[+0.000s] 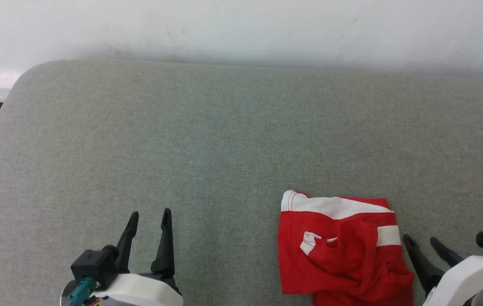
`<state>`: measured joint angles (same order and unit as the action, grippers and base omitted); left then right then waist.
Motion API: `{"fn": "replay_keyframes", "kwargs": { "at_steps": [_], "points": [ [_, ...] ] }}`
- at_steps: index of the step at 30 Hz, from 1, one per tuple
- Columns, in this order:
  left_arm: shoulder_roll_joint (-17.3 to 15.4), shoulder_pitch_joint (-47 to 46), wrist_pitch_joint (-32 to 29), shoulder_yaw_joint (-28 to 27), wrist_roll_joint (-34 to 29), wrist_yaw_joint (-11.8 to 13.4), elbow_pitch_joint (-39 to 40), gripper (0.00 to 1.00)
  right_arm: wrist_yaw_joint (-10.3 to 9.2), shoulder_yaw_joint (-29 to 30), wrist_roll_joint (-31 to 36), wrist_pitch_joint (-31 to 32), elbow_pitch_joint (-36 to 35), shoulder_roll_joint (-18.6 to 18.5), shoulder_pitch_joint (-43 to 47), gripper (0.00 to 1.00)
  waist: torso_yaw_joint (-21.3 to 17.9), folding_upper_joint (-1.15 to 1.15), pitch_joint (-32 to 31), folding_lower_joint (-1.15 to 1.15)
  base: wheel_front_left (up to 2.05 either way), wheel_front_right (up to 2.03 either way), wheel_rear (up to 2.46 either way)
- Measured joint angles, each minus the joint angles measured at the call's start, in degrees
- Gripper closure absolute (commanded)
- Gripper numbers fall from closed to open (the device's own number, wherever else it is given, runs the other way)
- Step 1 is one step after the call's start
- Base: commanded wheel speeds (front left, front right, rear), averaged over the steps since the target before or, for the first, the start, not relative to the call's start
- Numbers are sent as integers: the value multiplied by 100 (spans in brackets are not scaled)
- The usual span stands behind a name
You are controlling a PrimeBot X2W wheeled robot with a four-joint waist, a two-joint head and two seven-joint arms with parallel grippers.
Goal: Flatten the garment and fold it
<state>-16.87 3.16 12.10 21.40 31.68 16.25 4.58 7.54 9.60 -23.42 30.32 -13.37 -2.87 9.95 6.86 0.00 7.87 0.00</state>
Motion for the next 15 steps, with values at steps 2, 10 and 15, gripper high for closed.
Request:
{"fn": "replay_keyframes", "kwargs": {
  "at_steps": [2, 10, 15],
  "points": [
    [-13, -4, -1, -7, 0, 0, 23, 0, 0, 3, -67, 44, 177, 0, 1, 0, 3, 0, 70, 0, 0, 0, 0],
    [-48, -103, -8, -3, -1, 0, 62, 0, 0, -335, -136, 397, 669, 7, -112, 0, 97, 0, 304, 0, 0, 0, 0],
    [-51, -133, -7, -7, -1, 0, 62, 0, 0, -467, -115, 762, 700, -4, -199, 0, 202, 0, 408, 0, 0, 0, 0]
  ]
}}
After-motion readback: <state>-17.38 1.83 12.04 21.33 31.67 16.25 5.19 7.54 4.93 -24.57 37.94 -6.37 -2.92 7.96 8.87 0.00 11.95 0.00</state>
